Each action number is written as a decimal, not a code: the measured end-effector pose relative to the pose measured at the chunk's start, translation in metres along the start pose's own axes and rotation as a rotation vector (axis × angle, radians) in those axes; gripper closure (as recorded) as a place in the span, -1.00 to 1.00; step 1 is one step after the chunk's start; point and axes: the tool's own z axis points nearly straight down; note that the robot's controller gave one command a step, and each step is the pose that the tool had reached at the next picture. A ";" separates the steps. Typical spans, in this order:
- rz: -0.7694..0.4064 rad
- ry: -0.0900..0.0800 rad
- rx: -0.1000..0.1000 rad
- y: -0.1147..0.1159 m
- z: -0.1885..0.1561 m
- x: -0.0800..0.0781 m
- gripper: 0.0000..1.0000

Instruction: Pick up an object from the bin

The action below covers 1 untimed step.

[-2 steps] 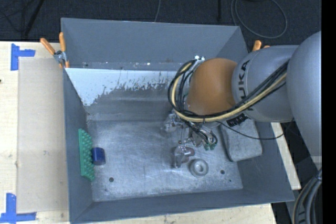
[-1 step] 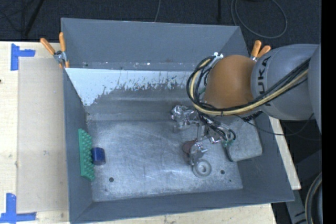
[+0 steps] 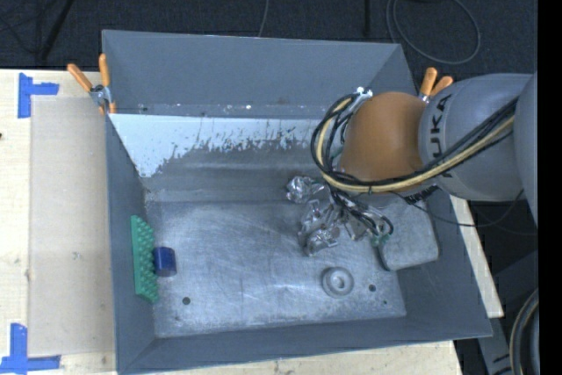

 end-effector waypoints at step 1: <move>-0.036 -0.009 0.006 -0.060 -0.115 0.004 1.00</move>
Offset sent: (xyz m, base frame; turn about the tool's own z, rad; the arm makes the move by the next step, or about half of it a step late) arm 0.0092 -0.0564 0.1097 -0.0410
